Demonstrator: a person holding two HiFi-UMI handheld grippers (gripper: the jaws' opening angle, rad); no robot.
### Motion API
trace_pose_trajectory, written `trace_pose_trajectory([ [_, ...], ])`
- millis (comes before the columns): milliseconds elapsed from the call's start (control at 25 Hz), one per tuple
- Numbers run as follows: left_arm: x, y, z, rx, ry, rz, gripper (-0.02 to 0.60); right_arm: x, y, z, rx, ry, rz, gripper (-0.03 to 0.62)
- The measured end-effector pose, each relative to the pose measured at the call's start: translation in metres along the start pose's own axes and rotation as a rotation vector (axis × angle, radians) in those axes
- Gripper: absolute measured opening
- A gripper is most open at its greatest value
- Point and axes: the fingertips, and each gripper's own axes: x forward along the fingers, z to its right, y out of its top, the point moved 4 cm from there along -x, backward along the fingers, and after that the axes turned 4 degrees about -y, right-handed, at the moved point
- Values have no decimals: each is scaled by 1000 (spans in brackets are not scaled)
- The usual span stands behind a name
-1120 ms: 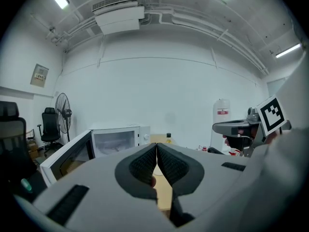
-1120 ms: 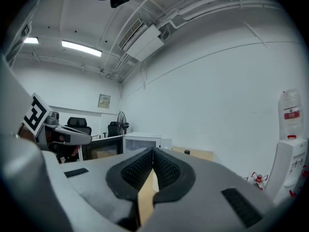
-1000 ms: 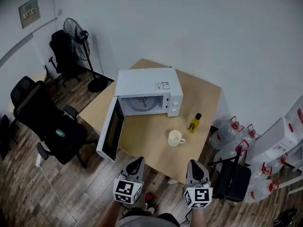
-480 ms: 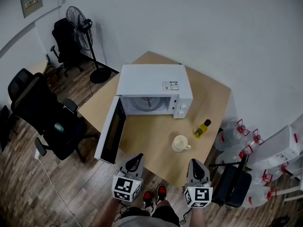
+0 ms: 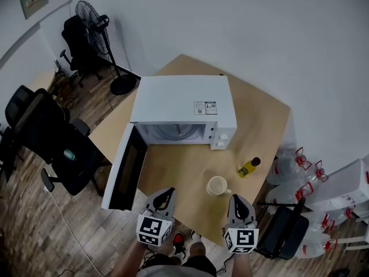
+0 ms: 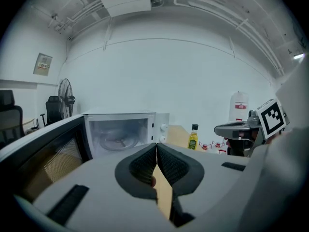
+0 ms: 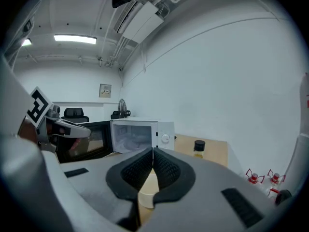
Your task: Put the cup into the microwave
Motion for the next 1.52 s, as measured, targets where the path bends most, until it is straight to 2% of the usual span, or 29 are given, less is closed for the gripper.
trace_pose_trajectory([
  [280,58,-20,-2,-29,2,-86,23,42,-36,30,36,22,-87,18],
  [560,90,-44,-2,-40,-3,-154,23,59,-81,38,42,72,-170,18],
  [760,96,-56,0,-43,1,-188,23,59,-102,36,33,136,-217,29],
  [840,98,-61,1,-46,1,-198,23,60,-110,35,25,164,-235,100],
  [960,99,-67,2,-48,5,-210,23,63,-123,36,10,180,-265,130],
  [1160,100,-77,3,-53,14,-231,23,68,-143,36,-11,180,-303,130],
  [1520,109,-83,2,-62,40,-239,23,84,-156,37,-18,168,-304,130],
])
